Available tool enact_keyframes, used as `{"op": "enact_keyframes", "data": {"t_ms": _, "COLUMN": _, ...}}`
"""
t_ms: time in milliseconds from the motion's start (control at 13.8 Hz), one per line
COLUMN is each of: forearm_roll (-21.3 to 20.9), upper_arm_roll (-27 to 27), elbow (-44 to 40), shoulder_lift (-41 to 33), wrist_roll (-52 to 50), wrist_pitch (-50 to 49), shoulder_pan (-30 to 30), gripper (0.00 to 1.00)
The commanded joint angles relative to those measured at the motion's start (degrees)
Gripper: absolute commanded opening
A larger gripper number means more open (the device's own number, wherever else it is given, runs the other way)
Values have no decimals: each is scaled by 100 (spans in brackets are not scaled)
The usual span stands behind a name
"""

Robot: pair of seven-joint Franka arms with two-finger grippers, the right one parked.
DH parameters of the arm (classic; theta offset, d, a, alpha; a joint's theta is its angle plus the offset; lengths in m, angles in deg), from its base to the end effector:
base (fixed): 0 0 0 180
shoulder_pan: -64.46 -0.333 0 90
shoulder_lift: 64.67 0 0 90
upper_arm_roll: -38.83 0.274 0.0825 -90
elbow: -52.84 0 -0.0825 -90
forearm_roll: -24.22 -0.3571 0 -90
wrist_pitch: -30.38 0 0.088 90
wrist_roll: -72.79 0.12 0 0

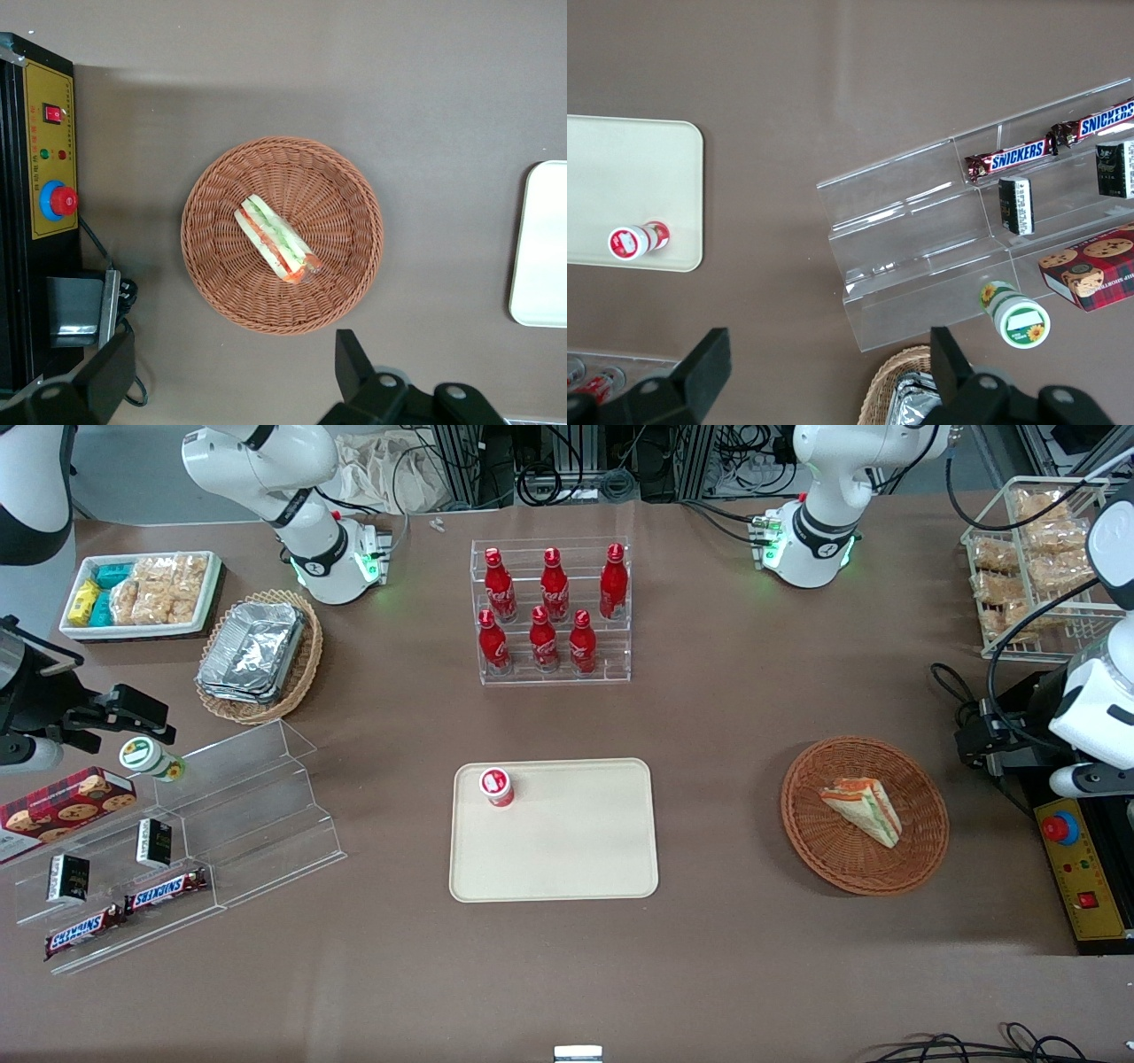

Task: Place sandwich from basket to tray
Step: 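Move the left gripper over the wrapped sandwich in the wicker basket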

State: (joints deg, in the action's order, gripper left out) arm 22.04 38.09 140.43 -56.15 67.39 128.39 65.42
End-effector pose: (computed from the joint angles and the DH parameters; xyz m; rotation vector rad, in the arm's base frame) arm 0.5779 -0.0127 0.5188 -3.1060 -0.0933 -0.0549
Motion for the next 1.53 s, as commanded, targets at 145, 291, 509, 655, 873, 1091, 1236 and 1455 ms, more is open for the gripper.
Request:
{"op": "enact_keyframes", "data": {"t_ms": 145, "forearm_roll": 6, "upper_arm_roll": 4, "elbow": -39, "shoulder_lift": 10, "wrist_roll": -93, "wrist_pitch": 78, "shoulder_pan": 26, "gripper": 100}}
{"op": "enact_keyframes", "data": {"t_ms": 291, "forearm_roll": -2, "upper_arm_roll": 4, "elbow": -31, "shoulder_lift": 18, "wrist_roll": -75, "wrist_pitch": 69, "shoulder_pan": 26, "gripper": 100}}
{"op": "enact_keyframes", "data": {"t_ms": 509, "forearm_roll": -2, "upper_arm_roll": 4, "elbow": 92, "shoulder_lift": 18, "wrist_roll": -75, "wrist_pitch": 8, "shoulder_pan": 17, "gripper": 100}}
{"op": "enact_keyframes", "data": {"t_ms": 655, "forearm_roll": 6, "upper_arm_roll": 4, "elbow": 320, "shoulder_lift": -34, "wrist_roll": -102, "wrist_pitch": 42, "shoulder_pan": 17, "gripper": 100}}
{"op": "enact_keyframes", "data": {"t_ms": 873, "forearm_roll": 59, "upper_arm_roll": 4, "elbow": 829, "shoulder_lift": -87, "wrist_roll": -294, "wrist_pitch": 419, "shoulder_pan": 26, "gripper": 100}}
{"op": "enact_keyframes", "data": {"t_ms": 1091, "forearm_roll": 77, "upper_arm_roll": -5, "elbow": 1435, "shoulder_lift": -131, "wrist_roll": -777, "wrist_pitch": 1096, "shoulder_pan": 35, "gripper": 100}}
{"op": "enact_keyframes", "data": {"t_ms": 1236, "forearm_roll": 112, "upper_arm_roll": -5, "elbow": 1604, "shoulder_lift": -114, "wrist_roll": -996, "wrist_pitch": 1124, "shoulder_pan": 35, "gripper": 100}}
{"op": "enact_keyframes", "data": {"t_ms": 1455, "forearm_roll": 138, "upper_arm_roll": 3, "elbow": 1946, "shoulder_lift": -70, "wrist_roll": -1428, "wrist_pitch": 1342, "shoulder_pan": 18, "gripper": 100}}
